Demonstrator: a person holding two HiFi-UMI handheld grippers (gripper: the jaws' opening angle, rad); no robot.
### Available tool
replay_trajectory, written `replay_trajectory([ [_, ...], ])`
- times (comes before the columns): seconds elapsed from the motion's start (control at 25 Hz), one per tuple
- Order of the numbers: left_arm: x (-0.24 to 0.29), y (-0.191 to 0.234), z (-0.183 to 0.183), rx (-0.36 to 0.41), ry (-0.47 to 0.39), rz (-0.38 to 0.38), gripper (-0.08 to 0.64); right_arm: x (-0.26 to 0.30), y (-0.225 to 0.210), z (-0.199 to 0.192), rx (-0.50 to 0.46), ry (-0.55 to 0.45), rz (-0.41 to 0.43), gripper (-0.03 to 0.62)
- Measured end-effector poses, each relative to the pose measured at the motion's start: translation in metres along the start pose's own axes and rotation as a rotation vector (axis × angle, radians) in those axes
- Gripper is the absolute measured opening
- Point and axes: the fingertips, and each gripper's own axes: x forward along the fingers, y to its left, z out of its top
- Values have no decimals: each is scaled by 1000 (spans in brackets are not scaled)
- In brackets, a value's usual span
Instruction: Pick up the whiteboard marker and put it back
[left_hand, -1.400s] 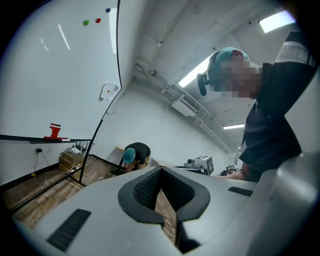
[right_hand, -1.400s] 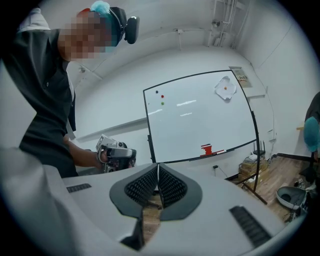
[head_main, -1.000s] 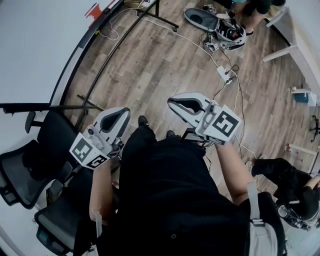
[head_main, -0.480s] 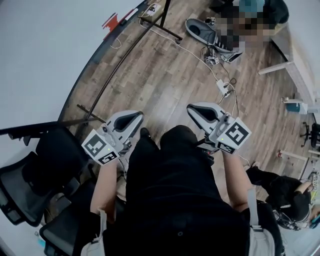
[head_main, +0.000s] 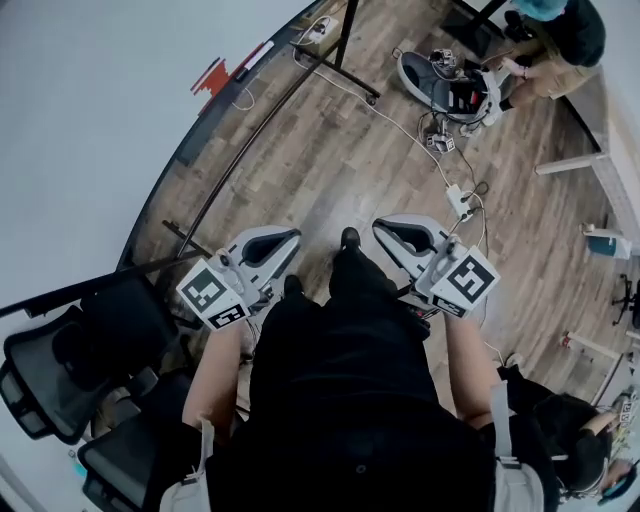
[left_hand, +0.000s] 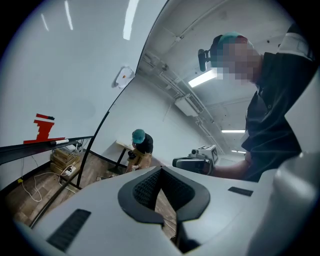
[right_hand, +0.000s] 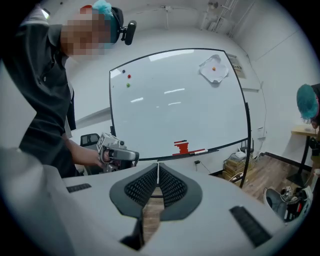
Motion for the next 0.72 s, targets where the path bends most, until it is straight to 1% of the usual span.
replay_trajectory([
  [0.2,72,15,25,15,15,55,11,-14,-66,13,-10,-40,60,20],
  [0.36,122,15,49,67,30,77,11,-21,-106,26,-14,-72,149,20],
  [0.44,137,18,56,78,30,104,11,-18,-116,27,-19,-74,213,20],
  [0.56,150,28,57,67,29,160,11,-9,-129,24,-44,-66,290,20],
  [0.64,156,35,56,57,39,183,11,-4,-140,27,-38,-79,311,20],
  [0.72,160,46,57,51,55,198,11,2,-154,31,-19,-97,314,20],
])
